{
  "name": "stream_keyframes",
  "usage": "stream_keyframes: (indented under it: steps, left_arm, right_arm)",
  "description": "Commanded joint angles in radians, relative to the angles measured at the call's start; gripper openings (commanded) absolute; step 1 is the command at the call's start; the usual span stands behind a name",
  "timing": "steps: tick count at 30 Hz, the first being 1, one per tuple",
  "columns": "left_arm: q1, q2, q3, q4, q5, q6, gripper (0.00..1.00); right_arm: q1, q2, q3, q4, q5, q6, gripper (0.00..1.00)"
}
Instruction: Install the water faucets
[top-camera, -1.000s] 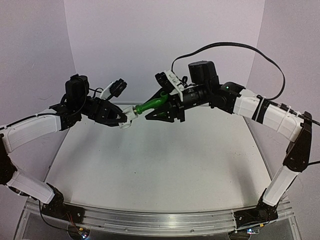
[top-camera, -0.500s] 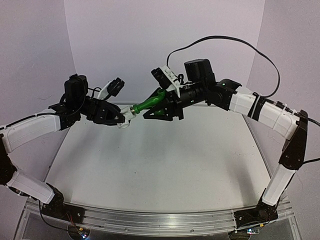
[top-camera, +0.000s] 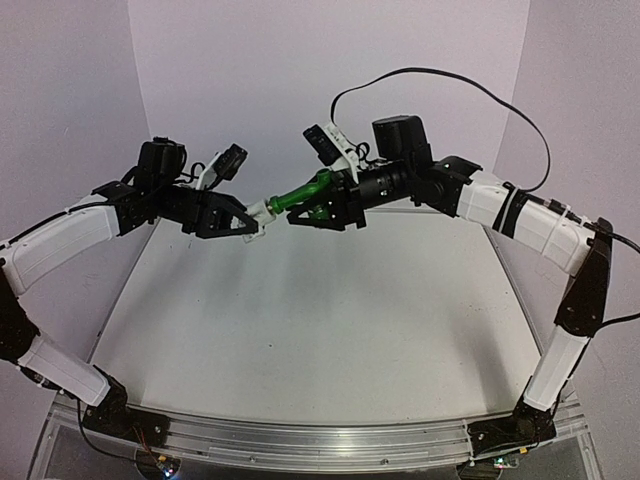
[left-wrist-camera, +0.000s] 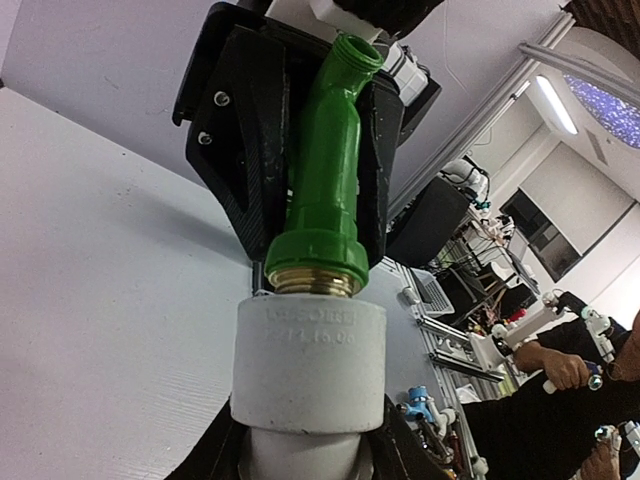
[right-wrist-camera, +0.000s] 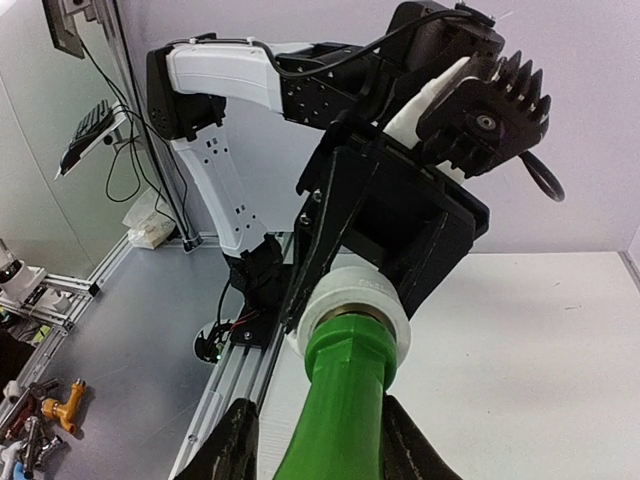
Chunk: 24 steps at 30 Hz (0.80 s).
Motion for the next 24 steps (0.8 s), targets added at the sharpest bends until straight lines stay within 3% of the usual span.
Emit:
stream_keyframes:
  steps: [1,12,24]
  left_arm:
    - [-0.024,0.02,0.079,-0.01,-0.201,0.087,0.0]
    - [-0.027,-0.039,0.06,-0.081,-0.295,0.297,0.0]
    - [-0.065,-0.1,0.033,-0.082,-0.343,0.557,0.0]
  right_arm:
    - [0.071,0.063,0.012,0.029,-0.014,0.059,0.0]
    - [0.071,0.105,0.016,0.038,-0.105,0.153,0.0]
    - [0.081,0.132,0.004,0.162,-0.213,0.302,0.0]
